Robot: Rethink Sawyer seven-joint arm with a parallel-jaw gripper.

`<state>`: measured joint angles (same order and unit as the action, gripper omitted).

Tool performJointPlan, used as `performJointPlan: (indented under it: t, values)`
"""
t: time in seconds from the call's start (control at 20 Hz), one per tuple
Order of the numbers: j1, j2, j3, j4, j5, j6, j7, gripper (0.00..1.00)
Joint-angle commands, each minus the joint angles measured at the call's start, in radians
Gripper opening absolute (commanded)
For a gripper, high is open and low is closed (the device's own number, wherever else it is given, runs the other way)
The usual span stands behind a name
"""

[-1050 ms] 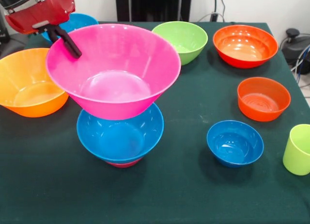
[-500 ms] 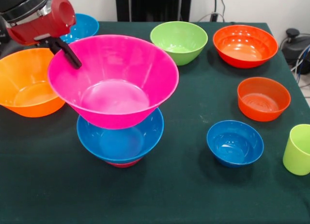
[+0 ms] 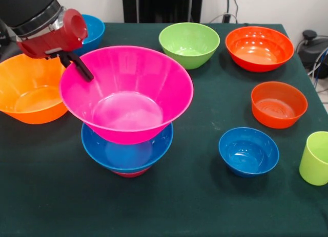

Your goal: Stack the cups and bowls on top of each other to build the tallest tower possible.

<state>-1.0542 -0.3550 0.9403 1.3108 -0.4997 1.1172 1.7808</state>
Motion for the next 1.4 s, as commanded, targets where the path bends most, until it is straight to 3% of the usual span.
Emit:
performJointPlan:
  t: [0.05, 0.35, 0.95, 1.4]
  values:
    - [0.062, 0.058, -0.042, -0.068, -0.090, -0.079, -0.267, 0.00]
    - [0.068, 0.071, -0.043, -0.084, -0.102, -0.091, -0.269, 0.00]
    - [0.089, 0.052, -0.058, -0.138, -0.111, -0.014, -0.299, 0.00]
    - [0.103, 0.030, -0.091, -0.122, -0.134, 0.026, -0.288, 0.00]
